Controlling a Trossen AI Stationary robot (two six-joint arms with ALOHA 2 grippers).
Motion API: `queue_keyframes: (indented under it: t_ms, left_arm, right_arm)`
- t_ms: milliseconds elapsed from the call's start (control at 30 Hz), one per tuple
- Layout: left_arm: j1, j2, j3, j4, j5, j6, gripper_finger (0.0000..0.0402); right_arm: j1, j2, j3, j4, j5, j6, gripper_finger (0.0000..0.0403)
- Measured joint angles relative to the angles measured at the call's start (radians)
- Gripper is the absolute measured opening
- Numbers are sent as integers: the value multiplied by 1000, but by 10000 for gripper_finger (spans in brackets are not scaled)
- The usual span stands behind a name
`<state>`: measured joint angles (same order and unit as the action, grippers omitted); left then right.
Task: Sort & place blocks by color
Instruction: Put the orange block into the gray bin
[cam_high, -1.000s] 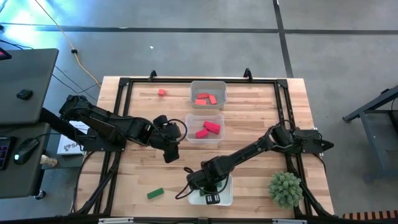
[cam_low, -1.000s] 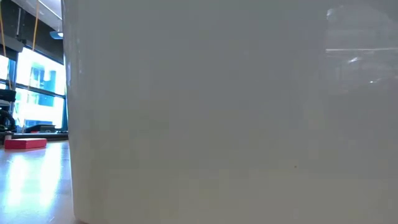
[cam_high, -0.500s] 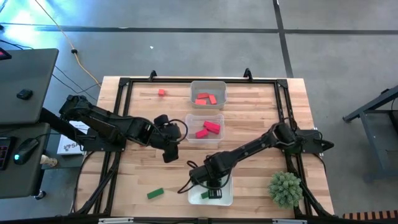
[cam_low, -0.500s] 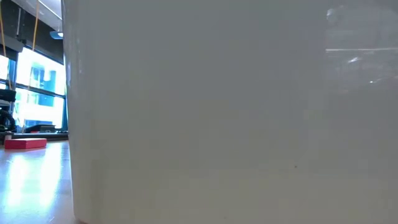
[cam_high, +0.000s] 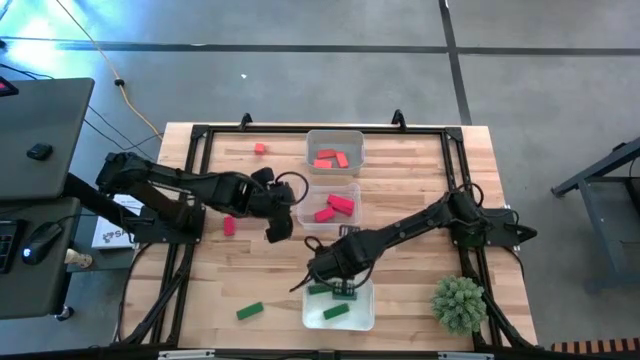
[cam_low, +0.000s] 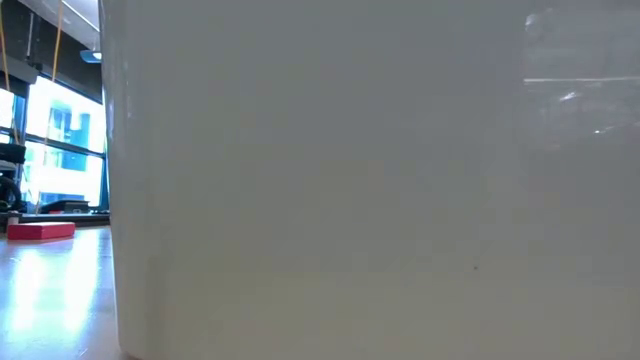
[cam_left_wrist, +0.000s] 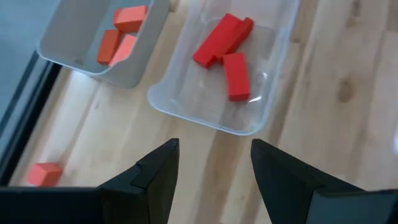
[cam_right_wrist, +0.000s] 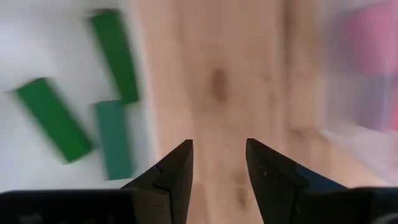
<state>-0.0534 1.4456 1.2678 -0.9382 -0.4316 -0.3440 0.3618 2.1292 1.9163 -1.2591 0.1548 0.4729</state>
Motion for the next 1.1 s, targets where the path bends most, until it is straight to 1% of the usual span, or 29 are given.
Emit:
queue_keyframes:
  t_ms: [100,267,467,667,733,1100]
  left_arm:
    - [42,0,0,0,0,51,188]
    - [112,0,0,0,0,115,188]
    - [193,0,0,0,1,130,188]
    - [262,0,0,0,1,210,188]
    - [282,0,0,1,1,234,188]
    - [362,0,0,25,2,356,188]
  right_arm:
    - [-25,-9,0,-58,58,26,138]
    - [-72,-10,0,-136,150,20,138]
    - [-125,-10,0,-210,265,18,138]
    - [-178,-10,0,-314,357,24,138]
    - [-196,-10,-1,-314,389,13,138]
    - [-288,-31,-1,-312,448,-2,138]
